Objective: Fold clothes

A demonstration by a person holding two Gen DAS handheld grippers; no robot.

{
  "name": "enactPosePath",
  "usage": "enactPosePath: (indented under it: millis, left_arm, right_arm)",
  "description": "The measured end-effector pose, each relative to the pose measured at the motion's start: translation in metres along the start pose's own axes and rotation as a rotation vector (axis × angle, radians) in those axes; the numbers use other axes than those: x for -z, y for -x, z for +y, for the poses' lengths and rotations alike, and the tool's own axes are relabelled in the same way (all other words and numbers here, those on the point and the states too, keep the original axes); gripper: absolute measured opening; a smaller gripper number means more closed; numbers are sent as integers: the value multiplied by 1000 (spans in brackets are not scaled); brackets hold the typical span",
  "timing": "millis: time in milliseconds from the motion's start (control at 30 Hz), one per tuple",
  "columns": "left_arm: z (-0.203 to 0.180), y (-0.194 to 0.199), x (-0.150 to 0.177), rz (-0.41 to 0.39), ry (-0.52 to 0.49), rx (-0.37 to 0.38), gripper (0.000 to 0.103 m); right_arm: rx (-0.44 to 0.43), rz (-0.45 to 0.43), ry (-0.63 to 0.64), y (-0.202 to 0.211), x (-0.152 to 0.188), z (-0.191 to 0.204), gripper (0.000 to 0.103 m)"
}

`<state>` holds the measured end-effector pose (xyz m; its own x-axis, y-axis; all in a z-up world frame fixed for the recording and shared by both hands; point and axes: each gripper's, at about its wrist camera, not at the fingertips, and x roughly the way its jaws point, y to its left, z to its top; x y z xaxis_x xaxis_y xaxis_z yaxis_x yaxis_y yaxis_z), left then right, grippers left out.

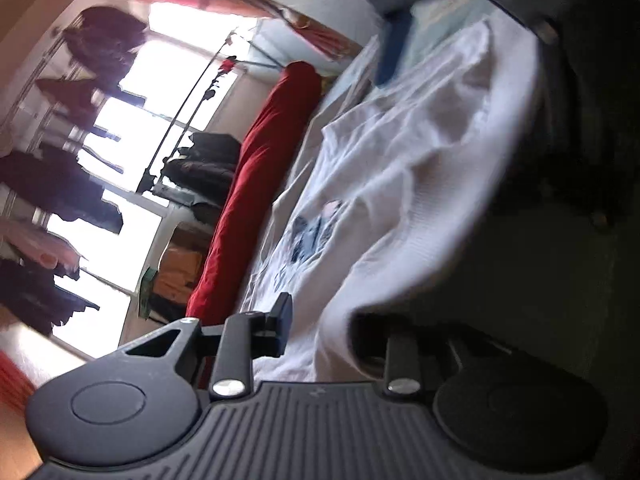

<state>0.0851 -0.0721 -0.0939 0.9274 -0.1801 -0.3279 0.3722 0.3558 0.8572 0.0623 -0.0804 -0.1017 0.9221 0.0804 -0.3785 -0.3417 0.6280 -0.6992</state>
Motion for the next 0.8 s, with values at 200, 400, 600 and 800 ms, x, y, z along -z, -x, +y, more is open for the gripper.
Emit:
enactPosePath:
  millis: [200,400,600,800]
  left_arm:
    - [5,-3,7,38,34,-29,30]
    - [1,-4,12,51,14,-14,27]
    - [-3,-1,8,40,-46,-17,30]
    - [-3,-1,20,92,-78,-6,22]
  right_arm:
    - [43,8,-20,-15,-7,2,88]
    - [57,44,65,-16,5,0,79]
    - [71,80,151,-17,16,-3,62]
    - [85,116,236,-18,28,-5,59]
